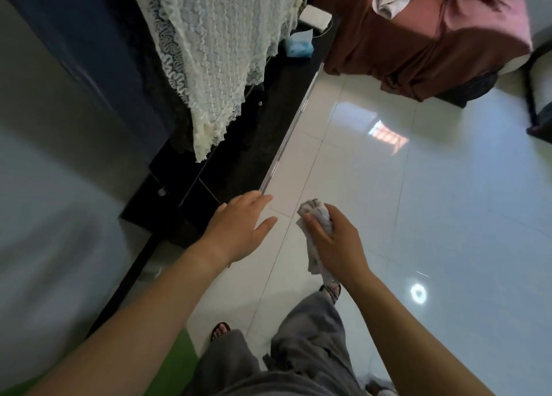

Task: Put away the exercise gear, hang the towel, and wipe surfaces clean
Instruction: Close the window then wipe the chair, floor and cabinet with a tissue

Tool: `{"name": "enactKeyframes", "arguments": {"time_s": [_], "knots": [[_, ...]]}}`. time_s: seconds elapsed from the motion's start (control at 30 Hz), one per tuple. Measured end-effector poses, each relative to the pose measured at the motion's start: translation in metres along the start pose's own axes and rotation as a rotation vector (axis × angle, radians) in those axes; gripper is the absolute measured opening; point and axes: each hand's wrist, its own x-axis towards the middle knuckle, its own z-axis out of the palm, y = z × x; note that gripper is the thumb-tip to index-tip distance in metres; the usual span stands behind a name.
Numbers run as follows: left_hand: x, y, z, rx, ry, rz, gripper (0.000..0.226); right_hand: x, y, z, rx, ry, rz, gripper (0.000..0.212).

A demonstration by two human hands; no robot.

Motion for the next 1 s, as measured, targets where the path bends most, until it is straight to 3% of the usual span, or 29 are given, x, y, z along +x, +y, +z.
{"name": "enactKeyframes", "arguments": {"time_s": [0.23,0.5,1.0], "knots": [[0.093,0.086,0.027,0.006,0.010,-0.044,0.053,0.070,0.052,-0.093,0.031,-0.033,0.002,0.014],[0.178,0.185,0.047,-0.024,0.004,-0.078,0.052,0.140,0.113,-0.194,0.017,-0.089,0.034,0.021],[0.250,0.190,0.039,-0.065,-0.013,-0.208,0.052,0.235,0.121,-0.218,-0.009,-0.214,0.011,0.018]]}}
